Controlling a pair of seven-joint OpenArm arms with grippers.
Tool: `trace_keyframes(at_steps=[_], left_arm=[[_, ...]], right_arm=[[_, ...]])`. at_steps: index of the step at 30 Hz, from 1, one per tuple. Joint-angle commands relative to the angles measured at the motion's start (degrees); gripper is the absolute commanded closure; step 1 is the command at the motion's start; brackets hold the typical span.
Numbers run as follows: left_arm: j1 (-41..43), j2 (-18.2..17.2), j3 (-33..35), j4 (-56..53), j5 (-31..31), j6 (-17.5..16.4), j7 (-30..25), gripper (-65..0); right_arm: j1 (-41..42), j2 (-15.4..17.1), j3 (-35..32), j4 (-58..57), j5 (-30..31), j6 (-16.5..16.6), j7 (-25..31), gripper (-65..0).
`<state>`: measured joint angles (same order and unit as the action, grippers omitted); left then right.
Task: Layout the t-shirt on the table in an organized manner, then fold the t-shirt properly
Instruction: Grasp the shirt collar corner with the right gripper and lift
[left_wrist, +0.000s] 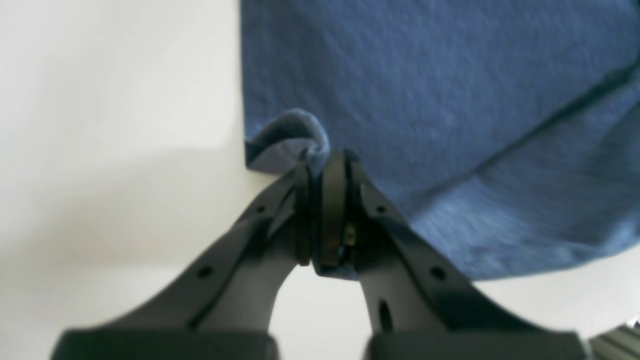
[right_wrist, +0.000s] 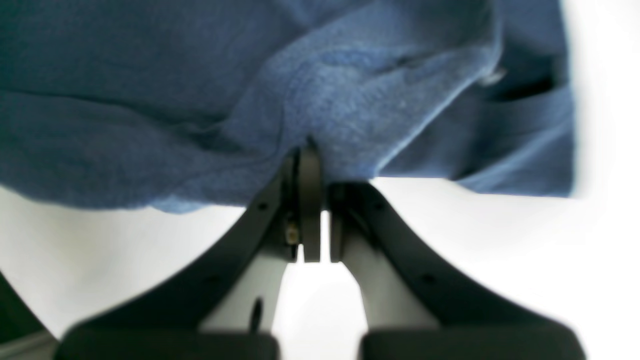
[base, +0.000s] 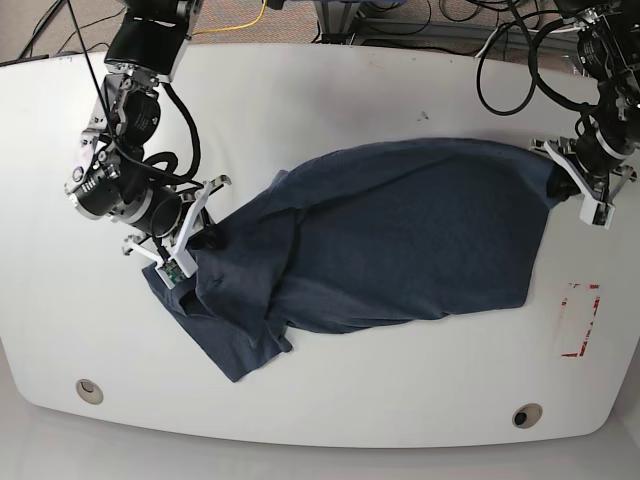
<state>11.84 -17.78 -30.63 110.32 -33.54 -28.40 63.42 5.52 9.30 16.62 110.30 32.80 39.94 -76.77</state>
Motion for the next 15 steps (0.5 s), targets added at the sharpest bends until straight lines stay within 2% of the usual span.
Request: trace_keyframes(at_steps=[1,9,15], left_arm=[[-2.12,-1.16,-0.27,1.28,-0.88,-0.04,-1.57,0.0],[-10.03,-3.01,-0.27,1.72,-1.14,-0.04,-1.57,0.0],[-18.91,-3.01,0.61,3.66,-1.14,-0.04,-1.40,0.0]], right_arm=[[0.94,1.64,0.30,3.68,0.74,0.06,1.04,0.0],[2.35,4.46,0.56,5.17,1.71,0.06,1.21,0.0],[5.95,5.86,4.78,4.82,8.30,0.06,1.39,0.0]])
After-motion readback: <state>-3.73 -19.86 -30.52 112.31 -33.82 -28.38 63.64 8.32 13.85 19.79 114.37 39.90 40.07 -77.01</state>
